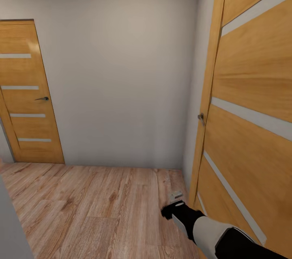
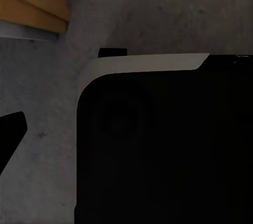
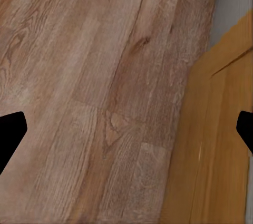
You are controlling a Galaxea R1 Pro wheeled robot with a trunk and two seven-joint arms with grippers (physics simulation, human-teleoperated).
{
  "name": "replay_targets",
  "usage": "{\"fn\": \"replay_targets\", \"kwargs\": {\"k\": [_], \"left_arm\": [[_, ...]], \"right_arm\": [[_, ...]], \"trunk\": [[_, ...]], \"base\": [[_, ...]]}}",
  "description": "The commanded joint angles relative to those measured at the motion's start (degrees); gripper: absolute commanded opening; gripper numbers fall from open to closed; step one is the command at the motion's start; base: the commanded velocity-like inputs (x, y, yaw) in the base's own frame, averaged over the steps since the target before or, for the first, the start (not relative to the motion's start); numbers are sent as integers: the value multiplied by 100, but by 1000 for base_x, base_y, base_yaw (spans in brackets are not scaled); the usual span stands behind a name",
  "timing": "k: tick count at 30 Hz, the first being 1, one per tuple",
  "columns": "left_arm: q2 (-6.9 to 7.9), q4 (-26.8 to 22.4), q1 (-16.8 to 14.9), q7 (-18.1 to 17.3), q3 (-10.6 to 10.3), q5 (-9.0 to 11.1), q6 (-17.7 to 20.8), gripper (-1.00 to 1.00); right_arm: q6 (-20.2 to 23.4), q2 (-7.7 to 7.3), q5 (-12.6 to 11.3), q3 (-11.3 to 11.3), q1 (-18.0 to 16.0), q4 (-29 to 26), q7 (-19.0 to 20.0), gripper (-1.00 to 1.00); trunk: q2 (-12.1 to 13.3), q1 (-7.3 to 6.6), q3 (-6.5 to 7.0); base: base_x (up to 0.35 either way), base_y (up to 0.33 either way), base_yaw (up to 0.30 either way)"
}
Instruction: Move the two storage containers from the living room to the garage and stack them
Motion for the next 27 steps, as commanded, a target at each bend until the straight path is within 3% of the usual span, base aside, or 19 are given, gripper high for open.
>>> {"fn": "replay_targets", "kwargs": {"k": [1,5,16,23,27], "left_arm": [[0,0,-2,-3,10,4,-15,100],[3,0,-2,-3,10,4,-15,100],[5,0,-2,-3,11,4,-15,100],[8,0,-2,-3,12,4,-15,100],[8,0,-2,-3,17,4,-15,100]], "right_arm": [[-18,0,-41,52,1,81,-24,100],[-211,0,-32,54,21,229,-19,100],[-450,0,-27,48,641,283,-19,100],[-741,0,-17,52,1252,286,-8,100],[-829,0,52,55,1547,288,236,100]], "trunk": [[-4,0,-6],[-4,0,-6],[-4,0,-6],[-4,0,-6],[-4,0,-6]], "base": [[0,0,0],[0,0,0],[0,0,0],[0,0,0],[0,0,0]]}}
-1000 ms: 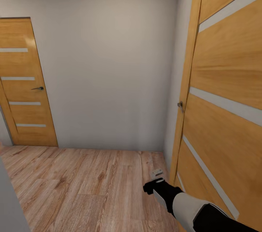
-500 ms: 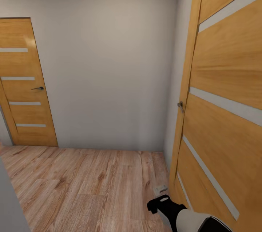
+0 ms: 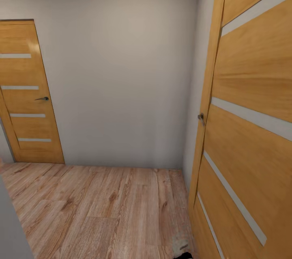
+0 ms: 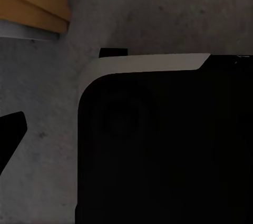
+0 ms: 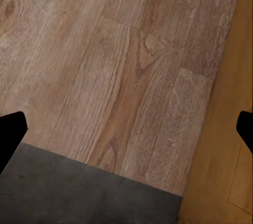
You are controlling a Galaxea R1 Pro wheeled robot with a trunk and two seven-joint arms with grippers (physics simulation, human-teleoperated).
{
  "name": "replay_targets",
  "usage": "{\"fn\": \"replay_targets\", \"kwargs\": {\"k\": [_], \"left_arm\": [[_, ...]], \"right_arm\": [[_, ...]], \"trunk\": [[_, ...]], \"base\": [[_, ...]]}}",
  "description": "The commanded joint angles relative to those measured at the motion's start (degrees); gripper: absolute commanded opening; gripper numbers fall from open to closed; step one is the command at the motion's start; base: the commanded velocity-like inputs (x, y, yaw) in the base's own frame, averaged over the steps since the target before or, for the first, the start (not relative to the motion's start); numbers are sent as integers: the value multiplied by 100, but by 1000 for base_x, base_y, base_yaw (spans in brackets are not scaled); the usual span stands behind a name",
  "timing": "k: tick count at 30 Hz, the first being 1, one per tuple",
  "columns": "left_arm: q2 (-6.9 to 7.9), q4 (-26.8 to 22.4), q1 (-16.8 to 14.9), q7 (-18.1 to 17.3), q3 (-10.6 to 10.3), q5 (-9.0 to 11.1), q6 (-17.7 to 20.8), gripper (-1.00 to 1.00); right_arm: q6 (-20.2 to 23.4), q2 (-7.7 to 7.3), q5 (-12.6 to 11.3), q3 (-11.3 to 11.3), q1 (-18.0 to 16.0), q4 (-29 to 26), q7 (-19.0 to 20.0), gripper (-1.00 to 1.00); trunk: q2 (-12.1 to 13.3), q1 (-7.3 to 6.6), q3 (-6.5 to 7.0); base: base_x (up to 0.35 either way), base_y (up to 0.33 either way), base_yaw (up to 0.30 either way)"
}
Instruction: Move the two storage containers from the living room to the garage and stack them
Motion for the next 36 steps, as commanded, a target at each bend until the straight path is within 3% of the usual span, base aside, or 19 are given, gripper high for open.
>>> {"fn": "replay_targets", "kwargs": {"k": [1,8,17,23,31,32,36], "left_arm": [[0,1,-2,-3,9,4,-15,100],[1,1,-2,-3,11,4,-15,100],[-4,1,-2,-3,12,4,-15,100],[-3,1,-2,-3,11,4,-15,100],[0,1,-2,-3,12,4,-15,100],[-2,1,-2,-3,12,4,-15,100],[-2,1,-2,-3,12,4,-15,100]], "right_arm": [[-8,5,-5,50,75,12,93,100],[-212,3,89,52,498,13,308,100],[-413,-130,103,53,1028,13,332,100],[-468,-416,301,53,1366,14,401,100],[-676,-890,328,51,1672,14,666,100],[-772,-991,328,51,1939,14,730,100],[-942,-1209,309,51,2252,14,916,100]], "trunk": [[-4,0,-6],[-4,0,-6],[-4,0,-6],[-4,0,-6],[-4,0,-6],[-4,0,-6],[-4,0,-6]], "base": [[0,0,0],[0,0,0],[0,0,0],[0,0,0],[0,0,0],[0,0,0],[0,0,0]]}}
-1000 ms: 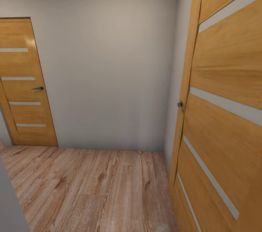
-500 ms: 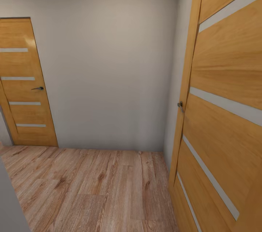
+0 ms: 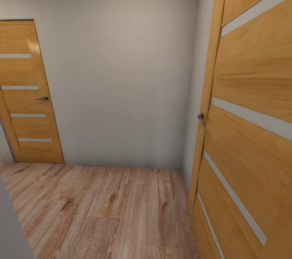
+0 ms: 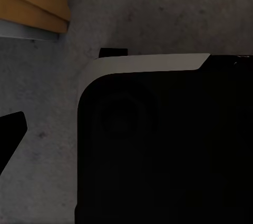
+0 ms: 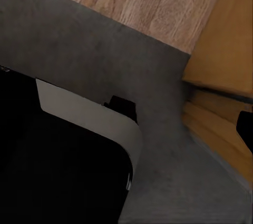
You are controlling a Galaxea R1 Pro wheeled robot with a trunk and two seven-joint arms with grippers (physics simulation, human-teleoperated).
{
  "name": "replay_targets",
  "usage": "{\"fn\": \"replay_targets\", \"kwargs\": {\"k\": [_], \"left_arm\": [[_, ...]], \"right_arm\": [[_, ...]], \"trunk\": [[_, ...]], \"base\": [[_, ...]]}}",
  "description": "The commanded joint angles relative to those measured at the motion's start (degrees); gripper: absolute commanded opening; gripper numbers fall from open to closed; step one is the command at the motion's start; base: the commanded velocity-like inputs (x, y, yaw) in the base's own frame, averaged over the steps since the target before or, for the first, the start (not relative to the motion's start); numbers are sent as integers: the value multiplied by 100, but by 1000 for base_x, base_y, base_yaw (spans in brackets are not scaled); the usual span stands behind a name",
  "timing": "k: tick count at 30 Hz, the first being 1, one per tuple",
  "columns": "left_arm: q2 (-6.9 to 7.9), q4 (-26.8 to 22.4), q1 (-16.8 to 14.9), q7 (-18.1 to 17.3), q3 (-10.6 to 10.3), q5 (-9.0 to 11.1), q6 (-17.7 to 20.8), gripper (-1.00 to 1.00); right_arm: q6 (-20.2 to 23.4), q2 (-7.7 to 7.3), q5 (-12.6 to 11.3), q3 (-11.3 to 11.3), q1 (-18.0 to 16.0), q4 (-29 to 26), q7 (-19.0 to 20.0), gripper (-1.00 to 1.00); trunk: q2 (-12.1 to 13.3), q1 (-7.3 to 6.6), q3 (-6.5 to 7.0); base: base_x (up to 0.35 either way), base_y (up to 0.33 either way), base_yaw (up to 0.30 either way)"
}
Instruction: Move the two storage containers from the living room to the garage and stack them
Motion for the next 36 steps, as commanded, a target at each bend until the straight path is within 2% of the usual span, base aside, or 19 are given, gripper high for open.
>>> {"fn": "replay_targets", "kwargs": {"k": [1,4,6,10,20,36], "left_arm": [[-2,1,-2,-3,9,4,-15,100],[-6,1,-2,-3,6,4,-15,100],[-6,1,-2,-3,5,4,-15,100],[-5,1,-2,-3,4,4,-15,100],[-4,1,-2,-3,2,4,-15,100],[0,1,-2,-3,2,4,-13,100]], "right_arm": [[-66,-23,-77,34,46,16,77,100],[-131,-104,-52,34,253,16,147,100],[-110,-200,-42,35,276,16,162,100],[-92,-254,-35,35,287,16,173,100],[-116,-259,-68,36,413,25,151,100],[-131,-260,-48,36,422,16,150,100]], "trunk": [[-3,0,-6],[-3,0,-6],[-3,0,-6],[-3,0,-6],[-3,0,-6],[-3,0,-6]], "base": [[0,0,0],[0,0,0],[0,0,0],[0,0,0],[0,0,0],[50,-35,0]]}}
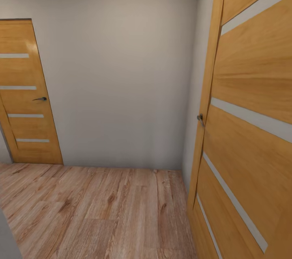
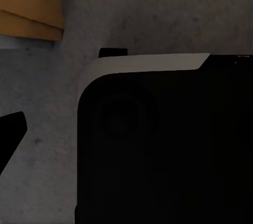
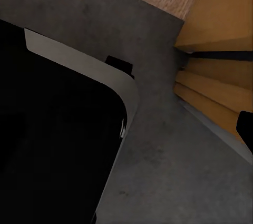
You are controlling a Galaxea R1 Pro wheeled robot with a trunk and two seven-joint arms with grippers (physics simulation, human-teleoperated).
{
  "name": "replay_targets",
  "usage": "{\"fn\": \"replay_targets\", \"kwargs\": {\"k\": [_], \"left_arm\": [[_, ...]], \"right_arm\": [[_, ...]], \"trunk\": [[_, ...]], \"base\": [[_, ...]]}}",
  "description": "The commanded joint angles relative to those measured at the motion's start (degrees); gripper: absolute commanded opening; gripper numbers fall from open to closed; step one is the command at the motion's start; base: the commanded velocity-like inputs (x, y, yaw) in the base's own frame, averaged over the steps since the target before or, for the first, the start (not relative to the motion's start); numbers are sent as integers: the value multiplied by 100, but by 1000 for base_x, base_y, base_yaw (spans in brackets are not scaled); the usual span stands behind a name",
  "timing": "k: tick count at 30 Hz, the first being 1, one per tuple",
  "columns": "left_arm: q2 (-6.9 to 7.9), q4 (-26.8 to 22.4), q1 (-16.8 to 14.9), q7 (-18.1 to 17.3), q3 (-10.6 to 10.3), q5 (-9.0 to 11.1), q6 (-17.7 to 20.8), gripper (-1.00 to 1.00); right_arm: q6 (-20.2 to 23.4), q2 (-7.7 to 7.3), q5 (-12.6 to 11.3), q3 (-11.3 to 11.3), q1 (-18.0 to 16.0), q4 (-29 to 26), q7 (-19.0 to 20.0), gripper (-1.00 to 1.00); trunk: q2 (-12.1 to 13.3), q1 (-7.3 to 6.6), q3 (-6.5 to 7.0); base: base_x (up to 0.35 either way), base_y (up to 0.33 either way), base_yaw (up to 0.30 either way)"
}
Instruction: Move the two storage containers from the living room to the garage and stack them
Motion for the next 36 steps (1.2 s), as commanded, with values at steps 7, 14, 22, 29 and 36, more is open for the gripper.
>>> {"fn": "replay_targets", "kwargs": {"k": [7,14,22,29,36], "left_arm": [[3,2,-2,-3,10,4,-15,100],[3,3,-2,-11,10,4,-8,100],[-2,1,-2,-4,10,4,-14,100],[2,3,-2,-12,10,4,-8,100],[3,6,-2,-10,10,4,-8,100]], "right_arm": [[-28,2,-76,36,-7,17,26,100],[-28,2,-73,36,-8,17,26,100],[-28,2,-66,36,-8,17,28,100],[-28,2,-64,36,-7,17,27,100],[-28,2,-64,36,-7,17,27,100]], "trunk": [[-3,0,-6],[-3,0,-6],[-3,0,-6],[-3,0,-6],[-3,0,-6]], "base": [[1,-1,0],[177,0,0],[146,0,0],[185,0,0],[247,0,0]]}}
